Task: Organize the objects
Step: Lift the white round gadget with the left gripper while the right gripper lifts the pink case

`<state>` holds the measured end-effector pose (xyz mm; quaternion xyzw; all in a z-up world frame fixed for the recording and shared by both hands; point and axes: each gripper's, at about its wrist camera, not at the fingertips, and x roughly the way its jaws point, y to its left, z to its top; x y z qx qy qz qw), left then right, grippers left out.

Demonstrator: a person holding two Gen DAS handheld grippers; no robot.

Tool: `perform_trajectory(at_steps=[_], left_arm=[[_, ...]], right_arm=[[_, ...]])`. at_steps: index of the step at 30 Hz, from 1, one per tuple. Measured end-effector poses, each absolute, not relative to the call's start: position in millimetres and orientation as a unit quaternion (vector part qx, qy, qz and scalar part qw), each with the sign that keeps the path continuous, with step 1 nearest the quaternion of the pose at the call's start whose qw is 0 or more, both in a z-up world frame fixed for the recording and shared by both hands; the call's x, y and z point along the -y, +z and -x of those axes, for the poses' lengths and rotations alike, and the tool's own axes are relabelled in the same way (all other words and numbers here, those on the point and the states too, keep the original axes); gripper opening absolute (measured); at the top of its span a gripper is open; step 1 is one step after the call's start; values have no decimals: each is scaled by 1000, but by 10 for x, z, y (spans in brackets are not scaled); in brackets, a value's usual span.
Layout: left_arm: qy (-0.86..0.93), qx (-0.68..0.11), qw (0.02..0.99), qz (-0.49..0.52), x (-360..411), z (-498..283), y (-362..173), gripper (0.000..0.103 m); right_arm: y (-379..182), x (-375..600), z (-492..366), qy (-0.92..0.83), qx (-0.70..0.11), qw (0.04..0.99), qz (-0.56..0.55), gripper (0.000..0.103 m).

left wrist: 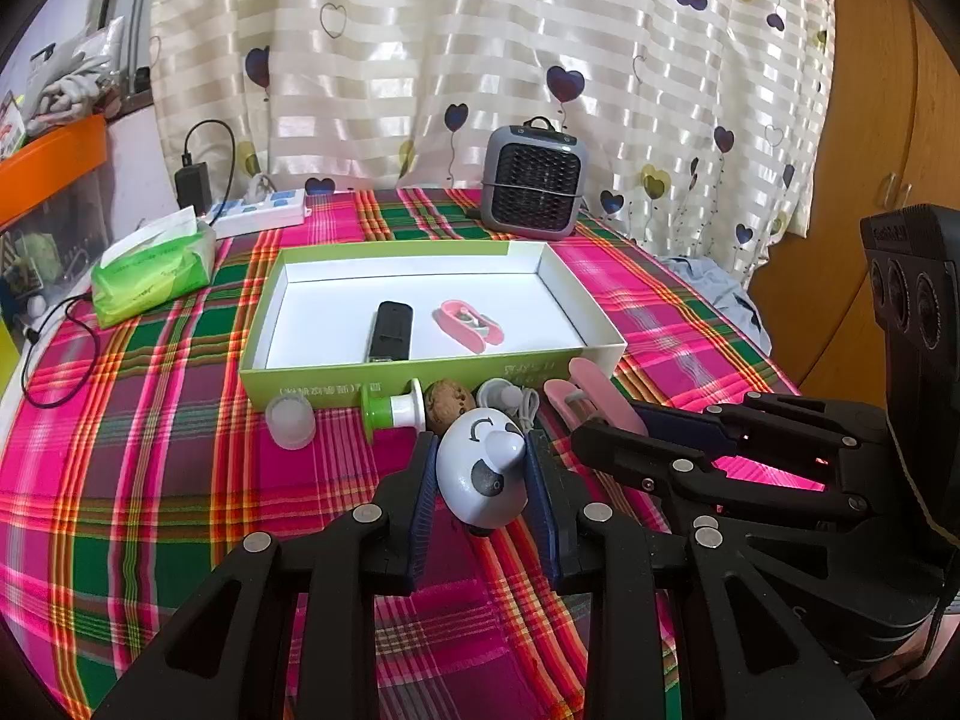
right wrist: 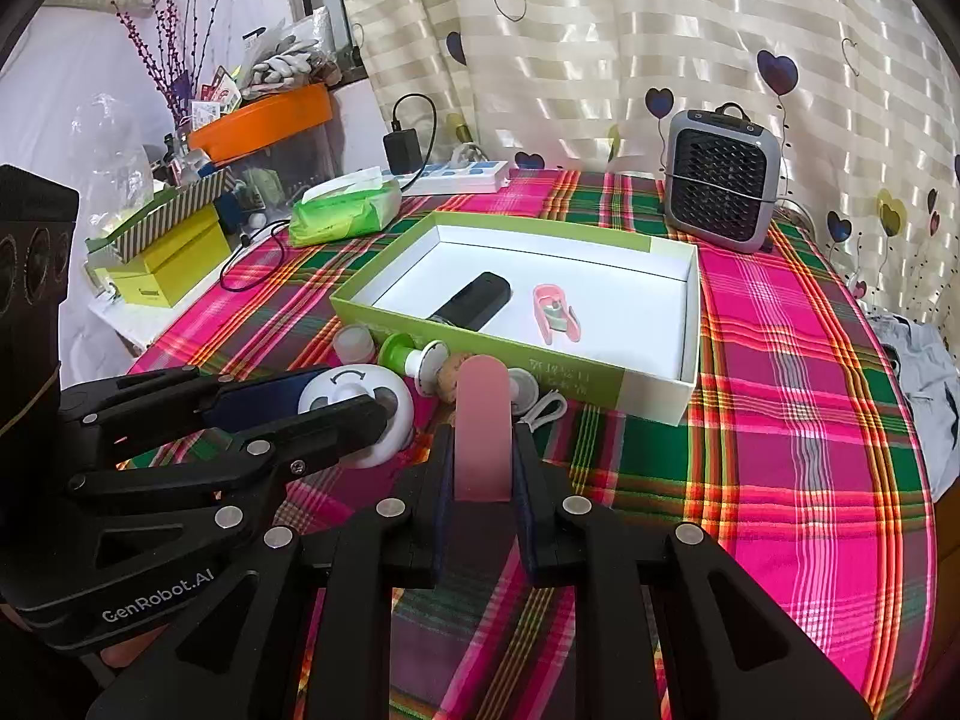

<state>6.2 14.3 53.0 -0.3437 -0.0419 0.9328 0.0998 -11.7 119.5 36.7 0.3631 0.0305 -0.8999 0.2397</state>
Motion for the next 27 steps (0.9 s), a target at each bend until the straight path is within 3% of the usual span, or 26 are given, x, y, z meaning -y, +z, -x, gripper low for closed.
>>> perform_trajectory(at_steps=[27], left_arm=[[939,23,83,333,23,292,677,26]], right_arm=[[445,-1046,514,-902,-49,236,-359,19]])
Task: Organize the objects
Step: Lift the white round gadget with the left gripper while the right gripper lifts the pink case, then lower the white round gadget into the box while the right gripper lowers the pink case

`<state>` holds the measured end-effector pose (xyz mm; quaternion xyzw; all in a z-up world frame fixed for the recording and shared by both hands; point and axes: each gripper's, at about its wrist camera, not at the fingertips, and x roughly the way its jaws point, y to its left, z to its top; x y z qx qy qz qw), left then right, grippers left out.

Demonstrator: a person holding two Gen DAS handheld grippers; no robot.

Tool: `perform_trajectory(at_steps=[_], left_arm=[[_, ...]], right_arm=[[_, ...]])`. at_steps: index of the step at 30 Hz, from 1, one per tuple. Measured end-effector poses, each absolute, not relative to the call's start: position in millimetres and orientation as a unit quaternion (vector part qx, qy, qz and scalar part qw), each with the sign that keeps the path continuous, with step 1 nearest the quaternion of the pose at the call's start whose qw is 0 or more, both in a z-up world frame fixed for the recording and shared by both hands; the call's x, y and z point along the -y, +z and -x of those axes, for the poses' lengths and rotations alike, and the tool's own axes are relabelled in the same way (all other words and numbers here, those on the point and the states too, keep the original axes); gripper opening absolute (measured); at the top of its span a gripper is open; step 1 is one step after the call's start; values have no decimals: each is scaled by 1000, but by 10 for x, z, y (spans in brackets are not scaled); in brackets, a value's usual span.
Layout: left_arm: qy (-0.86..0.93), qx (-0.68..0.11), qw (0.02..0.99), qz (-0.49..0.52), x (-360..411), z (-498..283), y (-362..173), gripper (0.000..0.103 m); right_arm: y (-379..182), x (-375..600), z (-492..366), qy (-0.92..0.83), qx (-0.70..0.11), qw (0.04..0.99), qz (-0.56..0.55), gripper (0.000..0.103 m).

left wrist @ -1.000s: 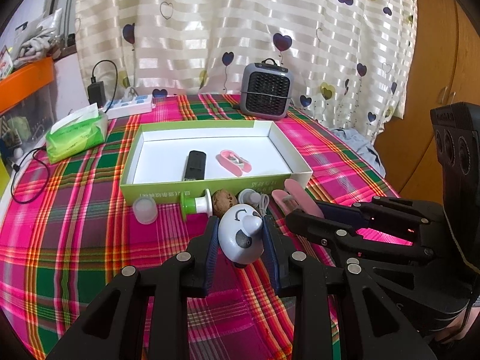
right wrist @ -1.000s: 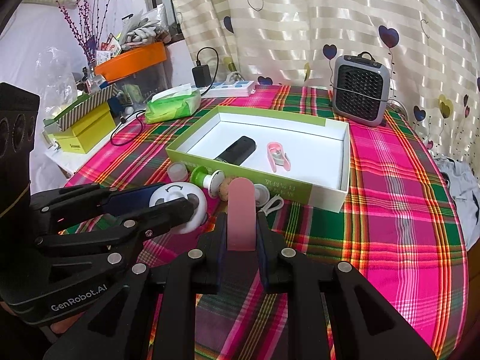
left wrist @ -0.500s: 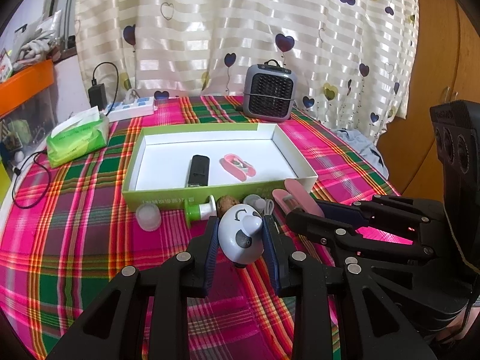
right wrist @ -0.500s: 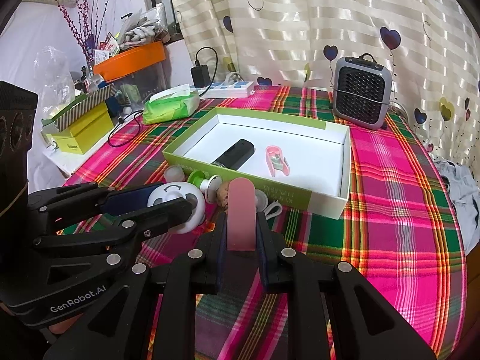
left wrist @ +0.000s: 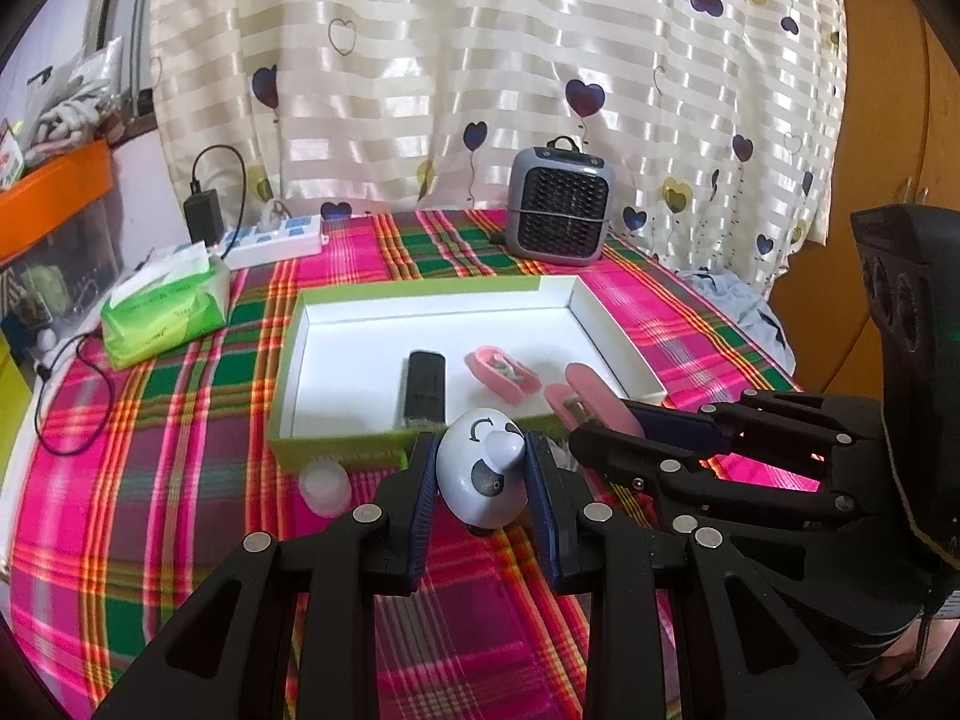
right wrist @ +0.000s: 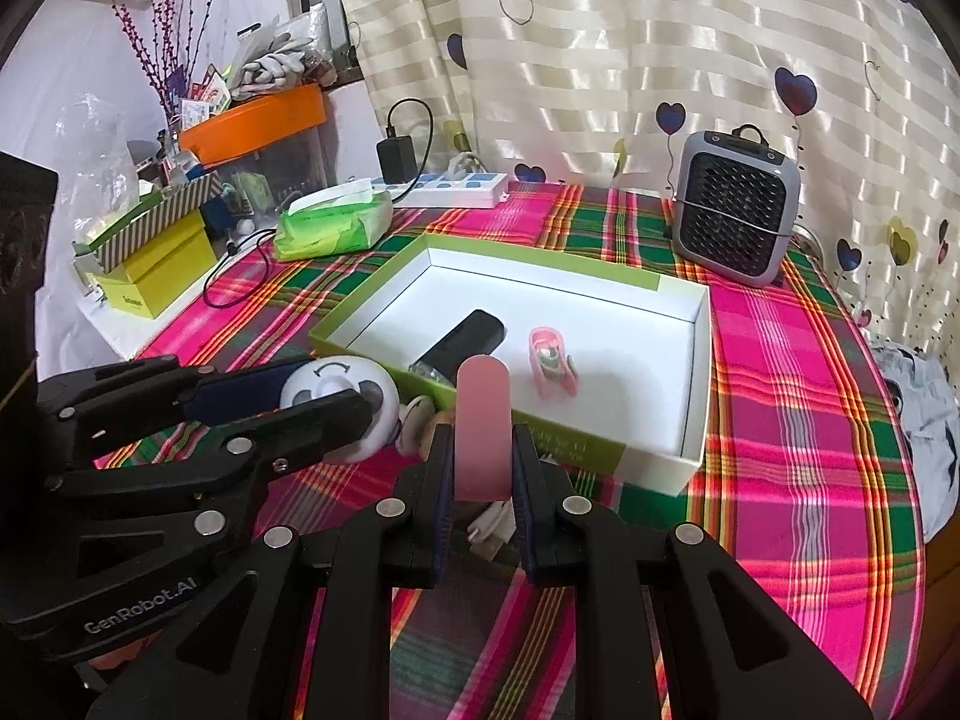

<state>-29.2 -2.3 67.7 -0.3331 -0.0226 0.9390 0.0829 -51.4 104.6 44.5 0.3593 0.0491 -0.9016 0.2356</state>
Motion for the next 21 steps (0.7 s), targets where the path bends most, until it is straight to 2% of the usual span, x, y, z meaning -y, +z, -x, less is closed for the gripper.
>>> perform_trajectory(at_steps=[21], left_arm=[[938,15,68,338,255,932,641,26]], right_arm=[[366,-814,1226,-895,-61,233,-376,19]])
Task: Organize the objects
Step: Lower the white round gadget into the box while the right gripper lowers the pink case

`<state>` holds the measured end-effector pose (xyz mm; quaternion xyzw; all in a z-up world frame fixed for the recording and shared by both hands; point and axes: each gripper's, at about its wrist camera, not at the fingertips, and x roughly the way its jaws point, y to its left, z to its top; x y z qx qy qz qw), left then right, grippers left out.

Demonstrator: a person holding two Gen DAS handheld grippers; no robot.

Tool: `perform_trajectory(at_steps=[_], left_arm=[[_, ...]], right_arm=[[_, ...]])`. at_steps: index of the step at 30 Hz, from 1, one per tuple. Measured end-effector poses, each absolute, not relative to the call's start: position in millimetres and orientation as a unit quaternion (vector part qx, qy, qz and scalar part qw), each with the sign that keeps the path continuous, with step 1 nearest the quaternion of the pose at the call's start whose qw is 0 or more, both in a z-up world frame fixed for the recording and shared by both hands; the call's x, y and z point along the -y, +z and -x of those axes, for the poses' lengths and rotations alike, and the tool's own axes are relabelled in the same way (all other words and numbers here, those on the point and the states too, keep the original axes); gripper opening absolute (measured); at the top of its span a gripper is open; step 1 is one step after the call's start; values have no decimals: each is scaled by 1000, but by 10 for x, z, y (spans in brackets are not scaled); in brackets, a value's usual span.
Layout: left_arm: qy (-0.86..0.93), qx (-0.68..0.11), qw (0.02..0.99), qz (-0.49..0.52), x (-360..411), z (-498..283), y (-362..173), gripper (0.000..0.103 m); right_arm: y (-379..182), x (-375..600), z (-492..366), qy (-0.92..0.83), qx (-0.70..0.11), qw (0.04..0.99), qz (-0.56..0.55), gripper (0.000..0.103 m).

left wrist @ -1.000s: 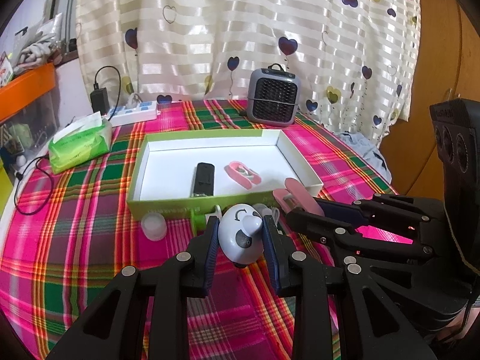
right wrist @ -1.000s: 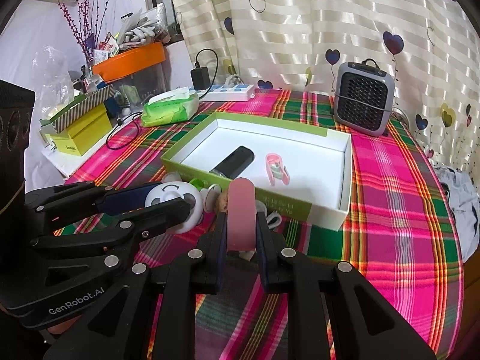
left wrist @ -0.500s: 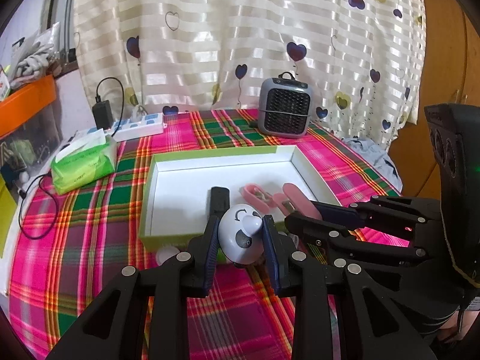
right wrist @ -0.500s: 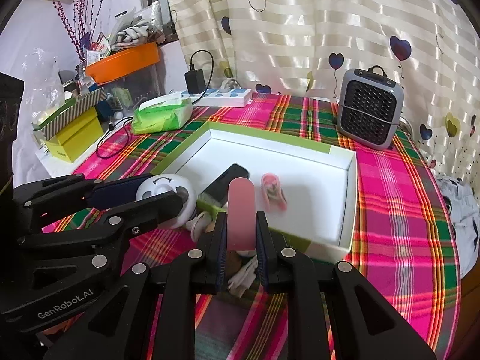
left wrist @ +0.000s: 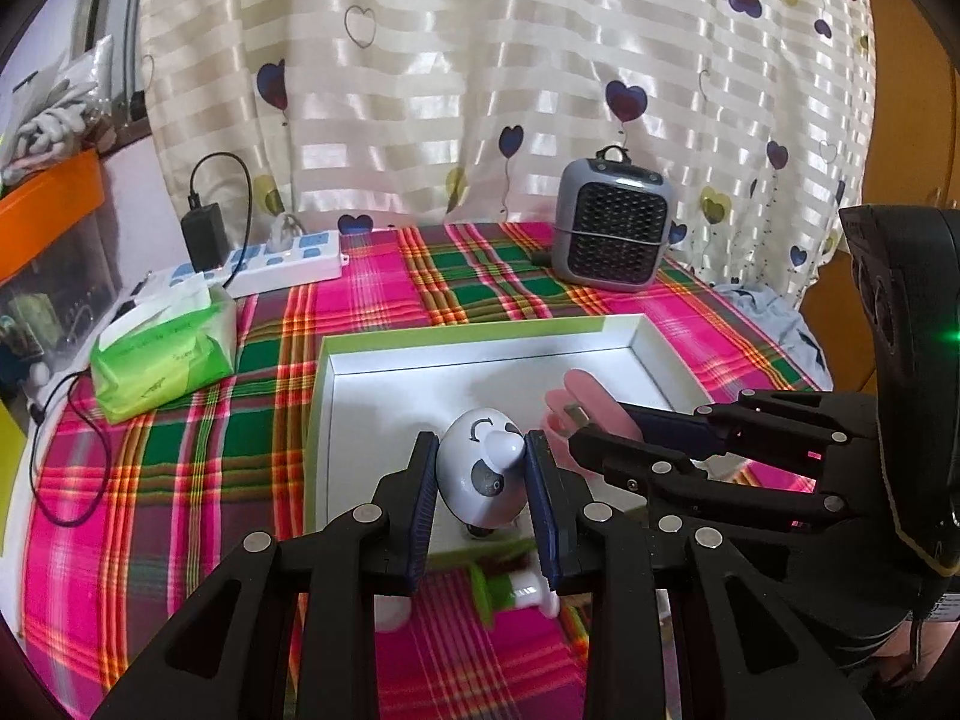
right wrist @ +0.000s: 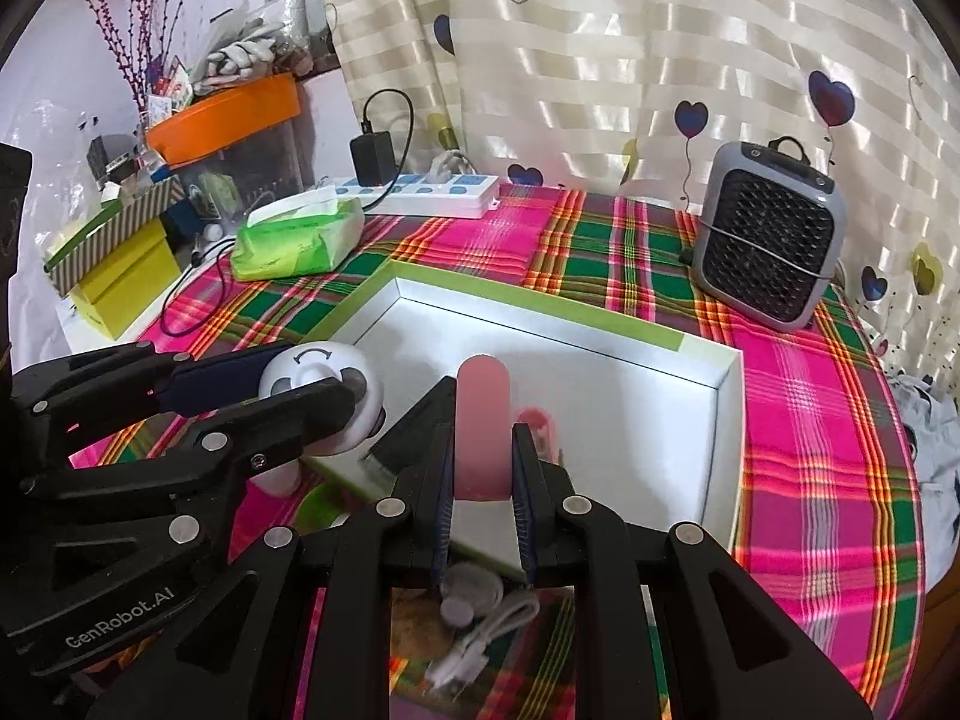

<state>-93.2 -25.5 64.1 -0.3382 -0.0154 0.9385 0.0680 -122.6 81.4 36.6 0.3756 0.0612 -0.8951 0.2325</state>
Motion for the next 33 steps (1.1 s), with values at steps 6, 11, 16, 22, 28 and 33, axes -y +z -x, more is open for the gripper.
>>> perform_trajectory(at_steps=[6,11,16,22,28,33], left_arm=[[935,17,61,349,310,1099,538,26],[930,19,54,363,349,1209,417,26],[926,18,48,373,378,1276,338,26],[922,21,42,384,414,1331,263,26],[917,24,54,394,408,1367,197,26],[916,24,65,394,373,1371,179,27]], right_arm=[[239,-759,1394,-888,-61,235,-391,19],[136,-725,1472,-881,-60,239,-404,19],[122,-717,1496,-880,-63,240,-405,19],[130,-675,1478,-873,-68,255,-410,19],[56,-686,1521,-870,-73,240,-424,19],[25,-711,1548,-871,-74,232,-427,19]])
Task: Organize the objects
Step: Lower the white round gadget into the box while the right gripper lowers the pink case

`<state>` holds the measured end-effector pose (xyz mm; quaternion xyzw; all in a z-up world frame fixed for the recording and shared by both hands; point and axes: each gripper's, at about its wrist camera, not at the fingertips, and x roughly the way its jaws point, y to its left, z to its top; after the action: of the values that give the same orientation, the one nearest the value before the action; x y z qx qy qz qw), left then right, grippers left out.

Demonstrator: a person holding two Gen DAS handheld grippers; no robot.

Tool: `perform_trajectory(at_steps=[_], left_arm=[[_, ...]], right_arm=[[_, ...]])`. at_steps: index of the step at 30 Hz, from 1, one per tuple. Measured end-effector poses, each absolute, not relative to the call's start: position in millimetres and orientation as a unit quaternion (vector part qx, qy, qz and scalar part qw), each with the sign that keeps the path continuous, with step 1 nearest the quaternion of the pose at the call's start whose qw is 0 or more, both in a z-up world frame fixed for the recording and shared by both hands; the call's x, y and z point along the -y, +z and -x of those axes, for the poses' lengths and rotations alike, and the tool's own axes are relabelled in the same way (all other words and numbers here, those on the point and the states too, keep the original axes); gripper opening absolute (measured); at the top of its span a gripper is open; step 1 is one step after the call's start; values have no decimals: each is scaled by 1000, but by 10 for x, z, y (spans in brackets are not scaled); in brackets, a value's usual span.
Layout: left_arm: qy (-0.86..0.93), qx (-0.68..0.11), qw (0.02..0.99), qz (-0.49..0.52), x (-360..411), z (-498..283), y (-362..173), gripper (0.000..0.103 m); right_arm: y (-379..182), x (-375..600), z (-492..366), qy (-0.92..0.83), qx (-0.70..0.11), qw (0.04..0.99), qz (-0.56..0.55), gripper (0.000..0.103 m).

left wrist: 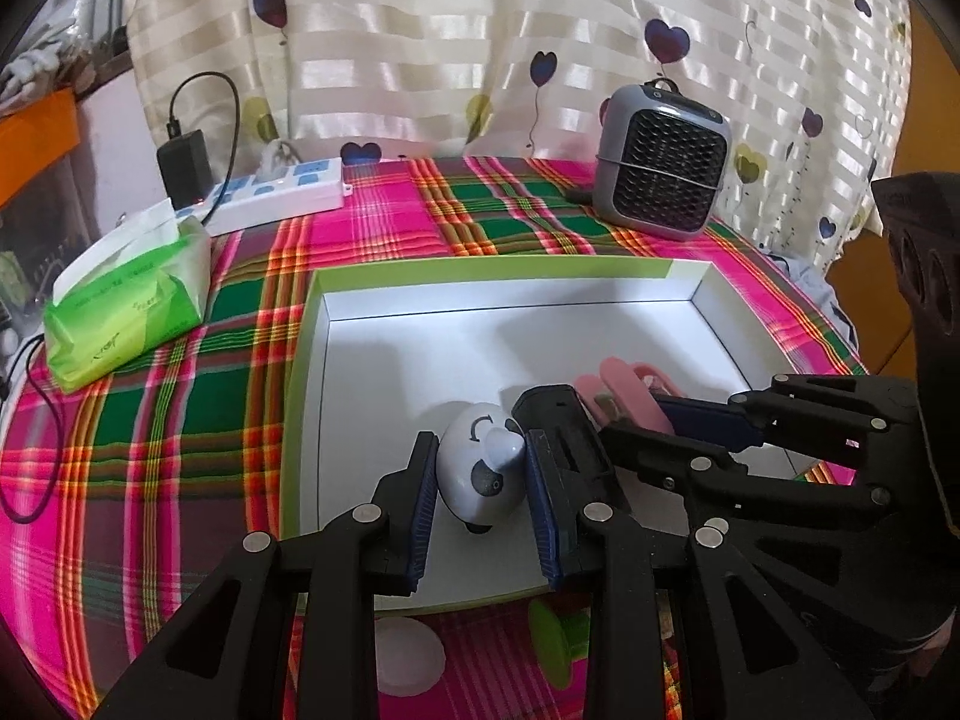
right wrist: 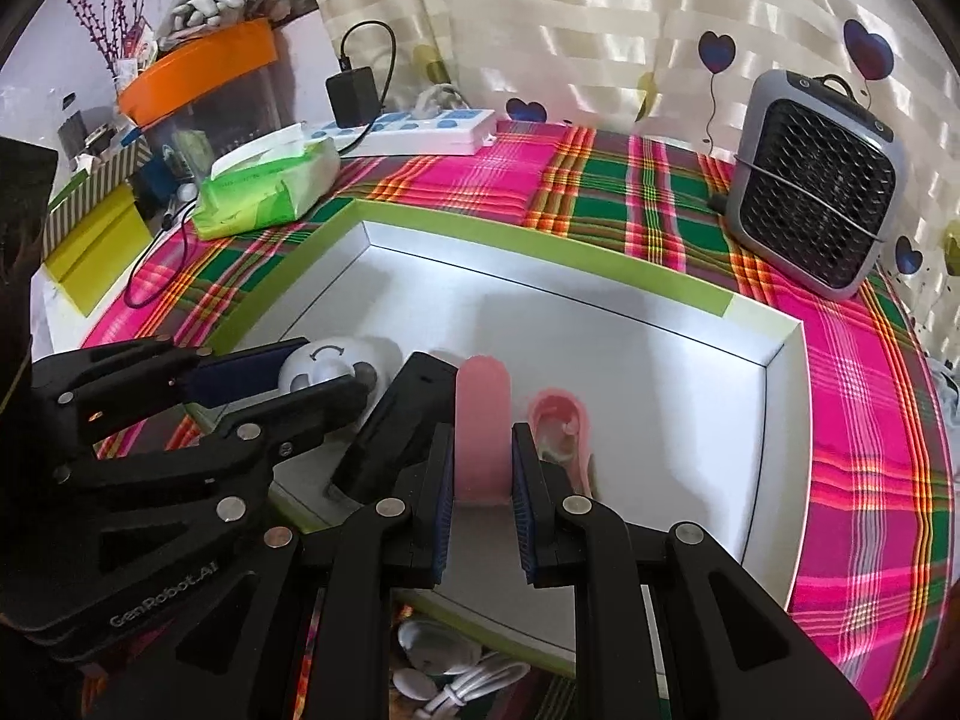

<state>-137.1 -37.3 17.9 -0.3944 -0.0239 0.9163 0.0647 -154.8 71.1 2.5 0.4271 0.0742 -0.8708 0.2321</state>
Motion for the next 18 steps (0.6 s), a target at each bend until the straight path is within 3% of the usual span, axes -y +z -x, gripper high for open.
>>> perform_trajectory(at_steps=[18], left_arm=[[919,48,67,386,422,1351,225,28]], right_arm=[[116,-737,1449,-883,-84,225,-402,24]])
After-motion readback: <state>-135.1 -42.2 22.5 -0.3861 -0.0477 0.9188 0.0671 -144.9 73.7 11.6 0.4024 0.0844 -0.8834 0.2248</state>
